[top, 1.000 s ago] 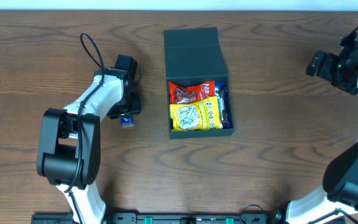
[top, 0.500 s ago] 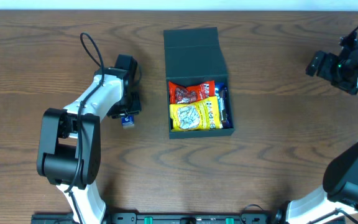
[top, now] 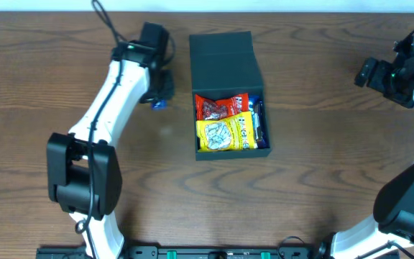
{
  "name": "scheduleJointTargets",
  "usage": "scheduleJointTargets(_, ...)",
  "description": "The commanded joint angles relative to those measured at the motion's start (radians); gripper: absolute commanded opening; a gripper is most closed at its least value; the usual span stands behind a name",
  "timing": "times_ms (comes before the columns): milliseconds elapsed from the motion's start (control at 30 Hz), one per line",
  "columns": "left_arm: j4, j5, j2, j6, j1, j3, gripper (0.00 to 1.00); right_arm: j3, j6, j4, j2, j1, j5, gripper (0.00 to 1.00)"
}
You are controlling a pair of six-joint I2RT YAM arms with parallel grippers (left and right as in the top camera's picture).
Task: Pack container
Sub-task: 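Carry the Eclipse tin into the box and lower it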
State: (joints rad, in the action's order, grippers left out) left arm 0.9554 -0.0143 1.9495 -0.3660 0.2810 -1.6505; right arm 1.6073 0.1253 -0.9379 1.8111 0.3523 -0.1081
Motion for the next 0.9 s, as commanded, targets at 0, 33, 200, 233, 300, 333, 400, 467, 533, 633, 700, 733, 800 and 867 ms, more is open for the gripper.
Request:
scheduleJointTargets(0,-0.02,-0.071,0.006,-0.045,0.084,-0.018,0.06,-0.007,-0.007,0.007,0.002,0.008,0.007,0.99)
scheduleJointTargets(33,-0.032,-0.078,0.006,-0.066,0.111,-0.018,0.06,-0.007,-0.007,0.008,0.002,0.008,0.007,0.99)
scheduleJointTargets(200,-0.116,-0.092,0.006,-0.155,0.238,-0.018,0.06,-0.007,-0.007,0.008,0.002,0.007,0.006,0.99)
scheduleJointTargets(233,-0.133,-0.095,0.006,-0.159,0.263,-0.018,0.06,-0.007,-0.007,0.008,0.002,0.007,0.006,0.99)
scheduleJointTargets(300,-0.165,-0.117,0.006,-0.158,0.299,-0.018,0.06,-0.007,-0.007,0.008,0.002,0.007,0.006,0.99)
scheduleJointTargets(333,-0.177,-0.134,0.006,-0.158,0.317,-0.018,0.06,-0.007,-0.007,0.007,0.002,0.007,0.006,0.99)
scheduleJointTargets(400,-0.204,-0.165,0.006,-0.158,0.35,-0.017,0.06,-0.007,-0.007,0.007,0.002,0.007,0.006,0.99)
scheduleJointTargets(467,-0.233,-0.166,0.007,-0.158,0.383,-0.017,0.06,-0.007,-0.007,0.007,0.002,0.007,0.006,0.99)
scheduleJointTargets(533,-0.257,-0.159,0.01,-0.136,0.414,-0.016,0.06,-0.007,-0.007,0.007,0.002,0.007,0.006,0.99)
scheduleJointTargets(633,-0.274,-0.159,0.023,-0.091,0.446,-0.016,0.06,-0.007,-0.007,0.006,0.002,0.007,0.006,0.99)
scheduleJointTargets(700,-0.283,-0.158,0.038,-0.082,0.46,-0.015,0.06,-0.007,-0.007,0.005,0.002,0.007,0.006,0.99)
scheduleJointTargets(733,-0.288,-0.158,0.045,-0.083,0.463,-0.015,0.06,-0.007,-0.007,0.003,0.002,0.007,0.006,0.99)
scheduleJointTargets(800,-0.291,-0.159,0.06,-0.087,0.466,-0.015,0.06,-0.007,-0.007,0.001,0.002,0.007,0.006,0.99)
scheduleJointTargets(867,-0.288,-0.158,0.072,-0.113,0.466,-0.015,0.06,-0.007,-0.007,-0.003,0.002,0.007,0.006,0.99)
